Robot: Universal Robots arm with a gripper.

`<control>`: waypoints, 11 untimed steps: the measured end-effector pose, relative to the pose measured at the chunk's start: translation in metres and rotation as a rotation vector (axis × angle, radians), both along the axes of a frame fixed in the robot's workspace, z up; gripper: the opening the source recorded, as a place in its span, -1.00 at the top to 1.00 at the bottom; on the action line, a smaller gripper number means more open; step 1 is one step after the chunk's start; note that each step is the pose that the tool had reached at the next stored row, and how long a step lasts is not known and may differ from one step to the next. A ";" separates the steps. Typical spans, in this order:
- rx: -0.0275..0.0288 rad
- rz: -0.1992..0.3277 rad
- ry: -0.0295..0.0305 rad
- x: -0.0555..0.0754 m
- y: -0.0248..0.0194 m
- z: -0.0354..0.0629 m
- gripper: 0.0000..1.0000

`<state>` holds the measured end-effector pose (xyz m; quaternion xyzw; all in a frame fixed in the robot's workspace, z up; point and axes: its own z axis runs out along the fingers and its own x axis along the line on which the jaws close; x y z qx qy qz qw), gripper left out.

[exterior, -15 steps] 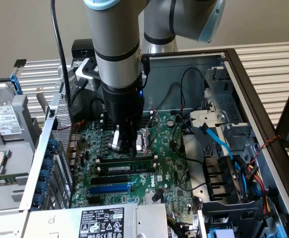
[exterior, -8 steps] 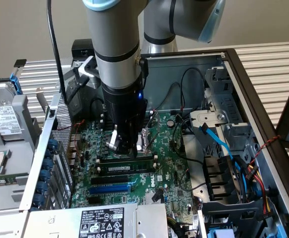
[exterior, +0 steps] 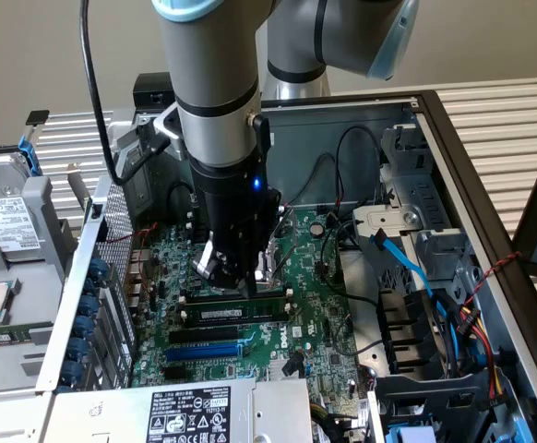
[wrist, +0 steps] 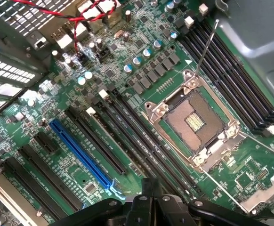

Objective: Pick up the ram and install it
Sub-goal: 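Press down the ram until it locks into place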

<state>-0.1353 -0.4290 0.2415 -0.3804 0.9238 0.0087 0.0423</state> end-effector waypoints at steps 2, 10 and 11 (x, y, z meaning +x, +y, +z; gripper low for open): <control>0.0000 -0.036 0.0000 0.000 0.0000 -0.0003 0.80; 0.0000 -0.180 0.0000 0.000 0.0000 -0.0017 0.80; 0.0000 -0.198 0.0000 0.000 0.0000 -0.0019 0.80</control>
